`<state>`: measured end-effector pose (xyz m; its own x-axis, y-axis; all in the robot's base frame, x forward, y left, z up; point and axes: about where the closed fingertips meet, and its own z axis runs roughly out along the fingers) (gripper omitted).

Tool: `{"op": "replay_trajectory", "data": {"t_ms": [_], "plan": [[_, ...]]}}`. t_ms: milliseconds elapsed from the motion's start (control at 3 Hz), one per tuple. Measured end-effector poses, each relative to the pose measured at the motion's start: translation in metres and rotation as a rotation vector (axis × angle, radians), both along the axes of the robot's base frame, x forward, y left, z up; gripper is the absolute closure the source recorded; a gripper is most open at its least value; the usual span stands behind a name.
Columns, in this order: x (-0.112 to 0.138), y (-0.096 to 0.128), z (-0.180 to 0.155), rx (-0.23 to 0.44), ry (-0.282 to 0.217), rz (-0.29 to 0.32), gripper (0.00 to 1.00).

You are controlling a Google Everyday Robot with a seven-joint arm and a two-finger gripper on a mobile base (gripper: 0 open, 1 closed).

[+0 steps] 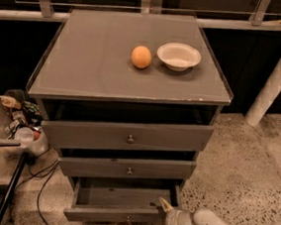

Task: Open bottom drawer

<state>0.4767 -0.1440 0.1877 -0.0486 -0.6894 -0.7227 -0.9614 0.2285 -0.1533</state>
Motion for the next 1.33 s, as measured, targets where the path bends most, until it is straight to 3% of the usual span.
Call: {"op": "replay_trajectory", "data": {"t_ms": [333, 667, 1333], "plan": [[0.0005, 0.0002, -0.0002, 0.000, 0.000, 0.000, 0.00], [0.0005, 0.0002, -0.0003, 0.000, 0.000, 0.000, 0.19], [0.0005, 0.0003, -0.0003, 0.000, 0.000, 0.000, 0.65]]}}
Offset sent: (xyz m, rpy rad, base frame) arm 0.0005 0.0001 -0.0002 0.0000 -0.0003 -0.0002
